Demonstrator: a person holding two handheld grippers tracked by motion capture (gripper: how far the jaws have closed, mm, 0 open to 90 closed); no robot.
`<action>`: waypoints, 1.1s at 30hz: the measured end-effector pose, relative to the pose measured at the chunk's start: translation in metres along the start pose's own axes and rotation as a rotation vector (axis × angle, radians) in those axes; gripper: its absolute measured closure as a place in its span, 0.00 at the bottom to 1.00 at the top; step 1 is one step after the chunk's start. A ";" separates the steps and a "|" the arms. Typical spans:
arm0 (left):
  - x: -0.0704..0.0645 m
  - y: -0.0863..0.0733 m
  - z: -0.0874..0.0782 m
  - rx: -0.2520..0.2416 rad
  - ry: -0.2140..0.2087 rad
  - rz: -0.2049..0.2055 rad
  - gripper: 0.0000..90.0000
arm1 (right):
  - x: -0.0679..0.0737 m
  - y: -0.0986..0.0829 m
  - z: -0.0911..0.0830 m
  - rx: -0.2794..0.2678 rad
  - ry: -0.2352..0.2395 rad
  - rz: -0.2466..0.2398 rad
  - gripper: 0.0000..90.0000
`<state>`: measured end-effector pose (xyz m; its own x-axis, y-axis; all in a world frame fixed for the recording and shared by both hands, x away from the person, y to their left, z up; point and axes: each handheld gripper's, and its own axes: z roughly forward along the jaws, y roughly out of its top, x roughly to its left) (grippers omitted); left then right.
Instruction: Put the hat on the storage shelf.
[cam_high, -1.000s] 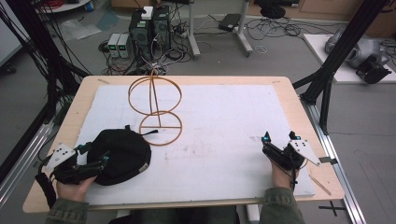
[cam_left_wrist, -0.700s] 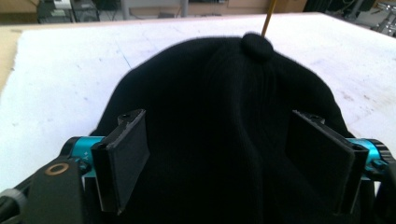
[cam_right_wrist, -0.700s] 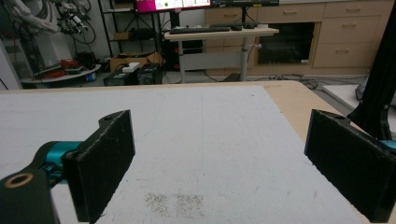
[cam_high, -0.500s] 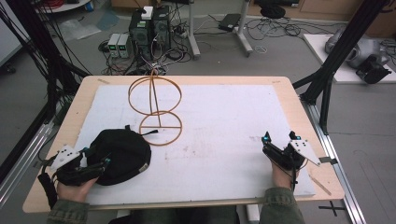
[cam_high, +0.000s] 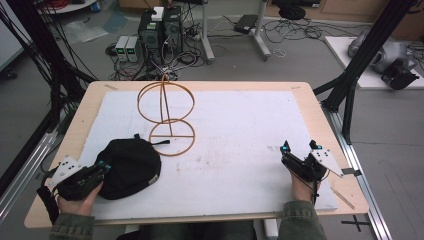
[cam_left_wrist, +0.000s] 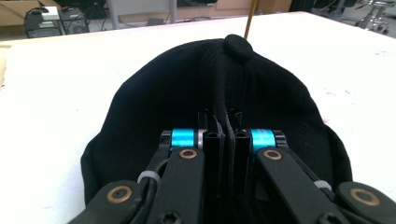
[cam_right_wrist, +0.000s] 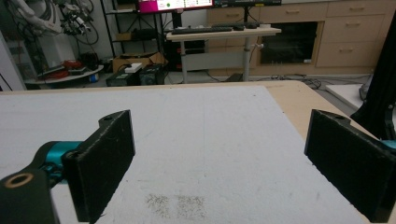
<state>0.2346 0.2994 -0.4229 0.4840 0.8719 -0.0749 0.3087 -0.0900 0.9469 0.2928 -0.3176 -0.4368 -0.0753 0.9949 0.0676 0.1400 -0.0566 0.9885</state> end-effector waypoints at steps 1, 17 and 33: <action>0.000 0.000 0.000 -0.001 -0.003 0.000 0.97 | 0.000 0.000 0.000 0.000 0.000 0.000 0.08; -0.001 0.004 -0.003 -0.081 0.007 -0.008 0.97 | 0.000 0.000 0.000 -0.001 0.011 -0.006 0.08; -0.003 0.022 -0.015 -0.188 0.026 0.013 0.97 | 0.001 0.000 0.001 0.004 0.013 -0.013 0.08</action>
<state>0.2272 0.3018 -0.3971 0.4645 0.8837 -0.0569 0.1431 -0.0114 0.9896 0.2938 -0.3166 -0.4372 -0.0901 0.9943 0.0567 0.1432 -0.0434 0.9887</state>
